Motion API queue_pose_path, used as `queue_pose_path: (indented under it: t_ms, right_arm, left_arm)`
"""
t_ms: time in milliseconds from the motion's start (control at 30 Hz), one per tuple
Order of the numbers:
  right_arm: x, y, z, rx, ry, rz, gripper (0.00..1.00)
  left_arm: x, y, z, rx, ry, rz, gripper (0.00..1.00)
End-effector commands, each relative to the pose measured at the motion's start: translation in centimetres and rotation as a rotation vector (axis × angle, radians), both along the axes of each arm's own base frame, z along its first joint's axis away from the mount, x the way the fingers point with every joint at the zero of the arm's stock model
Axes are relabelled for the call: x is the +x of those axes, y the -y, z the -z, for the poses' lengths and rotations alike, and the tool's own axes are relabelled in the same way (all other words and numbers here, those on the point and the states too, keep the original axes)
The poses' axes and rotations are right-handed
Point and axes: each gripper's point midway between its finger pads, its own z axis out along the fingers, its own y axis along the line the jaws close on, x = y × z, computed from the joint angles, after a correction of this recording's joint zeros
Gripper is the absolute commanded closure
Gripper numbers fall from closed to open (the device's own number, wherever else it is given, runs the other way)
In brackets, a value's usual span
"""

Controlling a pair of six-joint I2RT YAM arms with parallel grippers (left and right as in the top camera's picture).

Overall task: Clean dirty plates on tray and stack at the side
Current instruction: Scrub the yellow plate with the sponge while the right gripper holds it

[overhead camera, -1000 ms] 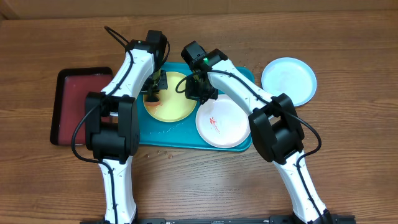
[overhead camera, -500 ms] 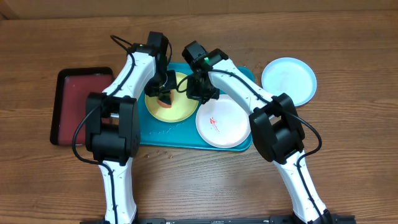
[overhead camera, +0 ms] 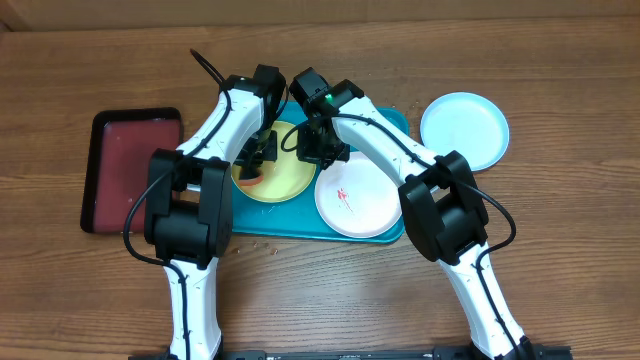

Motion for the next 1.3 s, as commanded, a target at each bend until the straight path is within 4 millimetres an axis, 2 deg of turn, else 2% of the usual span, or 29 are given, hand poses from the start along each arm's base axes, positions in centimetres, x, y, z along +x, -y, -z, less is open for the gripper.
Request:
queue_pose_path:
  t_ms: [0,67,133,167,233,333,533,600,733,900,967,1033,1133,1267]
  right_arm:
    - [0.3,1.2,1.1,-0.050,0.005,0.028,0.96]
    - [0.3,1.2,1.1,-0.050,0.005,0.028,0.96]
    - [0.3,1.2,1.1,-0.050,0.005,0.028,0.96]
    - [0.3,1.2,1.1,-0.050,0.004,0.028,0.96]
    - [0.3,1.2,1.1,-0.050,0.004,0.028,0.96]
    - [0.3,1.2,1.1,-0.050,0.004,0.028,0.96]
    - [0.3,1.2,1.1,-0.050,0.005,0.028,0.96]
    - [0.3,1.2,1.1,-0.050,0.005,0.028,0.96]
    - [0.3,1.2,1.1,-0.050,0.004,0.028,0.96]
    - [0.3,1.2,1.1,-0.050,0.004,0.028,0.96]
    - [0.3,1.2,1.1,-0.050,0.004,0.028,0.96]
    - [0.3,1.2,1.1,-0.050,0.004,0.028,0.96]
    - [0.3,1.2,1.1,-0.050,0.004,0.028,0.96]
    - [0.3,1.2,1.1,-0.049,0.006,0.028,0.96]
  left_arm:
    - [0.0,-2.1,1.2,0.081,-0.024,-0.005,0.96]
    - [0.5,-0.3,1.4,-0.024,-0.013,-0.014,0.96]
    - [1.0,2.3,1.8,-0.187,-0.008,-0.017,0.96]
    - [1.3,4.7,1.9,-0.336,-0.010,-0.005,0.96]
    - [1.5,7.6,1.6,-0.511,-0.012,-0.003,0.96]
    - [1.6,9.9,1.0,-0.648,-0.016,0.001,0.95]
    - [0.7,12.2,0.0,-0.789,-0.053,0.115,0.96]
    - [0.3,11.9,0.2,-0.771,-0.068,0.146,0.96]
    - [-0.5,9.0,1.0,-0.636,-0.107,0.115,0.96]
    - [-1.0,2.7,1.8,-0.325,-0.123,0.045,0.96]
    - [-0.8,-0.5,1.6,-0.159,-0.102,-0.005,0.96]
    - [-0.3,-2.7,1.2,-0.053,-0.069,-0.045,0.96]
    - [1.0,-4.1,0.8,0.012,-0.008,-0.068,0.96]
    - [3.5,-4.0,0.0,0.000,0.092,-0.094,0.96]
